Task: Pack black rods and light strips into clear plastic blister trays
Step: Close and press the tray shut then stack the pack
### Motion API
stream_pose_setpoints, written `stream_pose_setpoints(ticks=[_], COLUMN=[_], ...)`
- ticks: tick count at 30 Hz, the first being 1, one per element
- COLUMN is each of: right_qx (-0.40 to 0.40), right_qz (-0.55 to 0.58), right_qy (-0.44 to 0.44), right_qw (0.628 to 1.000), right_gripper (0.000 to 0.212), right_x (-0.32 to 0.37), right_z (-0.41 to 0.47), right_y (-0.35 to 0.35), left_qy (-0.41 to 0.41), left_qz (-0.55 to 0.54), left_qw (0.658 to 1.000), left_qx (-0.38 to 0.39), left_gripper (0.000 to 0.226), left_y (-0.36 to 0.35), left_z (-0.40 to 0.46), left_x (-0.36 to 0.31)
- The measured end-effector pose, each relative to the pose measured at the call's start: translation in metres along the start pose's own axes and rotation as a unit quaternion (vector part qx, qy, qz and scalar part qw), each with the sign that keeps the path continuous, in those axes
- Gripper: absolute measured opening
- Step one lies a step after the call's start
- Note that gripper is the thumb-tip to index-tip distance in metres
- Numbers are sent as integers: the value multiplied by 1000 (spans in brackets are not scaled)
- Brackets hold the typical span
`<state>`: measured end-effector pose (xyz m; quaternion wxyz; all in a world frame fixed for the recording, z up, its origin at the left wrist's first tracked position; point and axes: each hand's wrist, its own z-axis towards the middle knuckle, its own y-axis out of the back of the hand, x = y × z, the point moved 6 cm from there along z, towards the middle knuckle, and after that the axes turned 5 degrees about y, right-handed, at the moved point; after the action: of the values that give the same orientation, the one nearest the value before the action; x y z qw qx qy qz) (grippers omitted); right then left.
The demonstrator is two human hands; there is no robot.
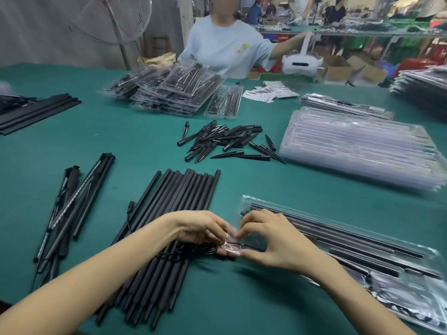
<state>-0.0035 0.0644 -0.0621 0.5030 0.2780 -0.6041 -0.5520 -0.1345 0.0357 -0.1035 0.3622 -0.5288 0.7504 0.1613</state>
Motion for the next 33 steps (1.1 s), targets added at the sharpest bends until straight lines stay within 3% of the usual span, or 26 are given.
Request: stream_pose_setpoints(ticks=[3,7,10,14,17,20,23,25,28,30,33], right_qx=[-49,-182,-218,-157,-109,-80,-67,-84,-82,-3,156], right_qz=[17,15,27,81,126,127,201,250,121,26,1], right_qy=[11,46,58,14,-8,-6,10,-8,-32,7,45], right_qw=[999,982,974,984,986,989,977,964,989,1000,987], right_gripper=[27,13,13,43,67,75,63,47,32,27,28], right_x=[5,15,15,5,-3,-7,-10,-18,-33,-30,-24], right_z=[-5,-12,-14,-13,-10,-9,-8,0,22,40,62], right_y=[2,9,11,-2,-12,-15,-10,0,11,9,-1], left_qy=[-11,-38,-33,-16,5,-8,-39,-44,-45,-48,-56], left_qz=[-13,-28,-36,-30,-88,-39,-3,-18,-28,-27,-39], left_qw=[1000,998,997,997,993,996,994,991,985,979,972], left_qx=[-10,-36,-51,-69,-79,-79,-101,-127,-163,-197,-225], left_gripper=[23,15,11,23,39,31,8,6,7,8,8], left_y=[0,2,2,4,8,2,-3,-2,-1,-1,0], left_z=[0,4,5,4,2,1,4,5,8,8,8], left_x=[1,3,4,6,7,5,4,5,7,8,11])
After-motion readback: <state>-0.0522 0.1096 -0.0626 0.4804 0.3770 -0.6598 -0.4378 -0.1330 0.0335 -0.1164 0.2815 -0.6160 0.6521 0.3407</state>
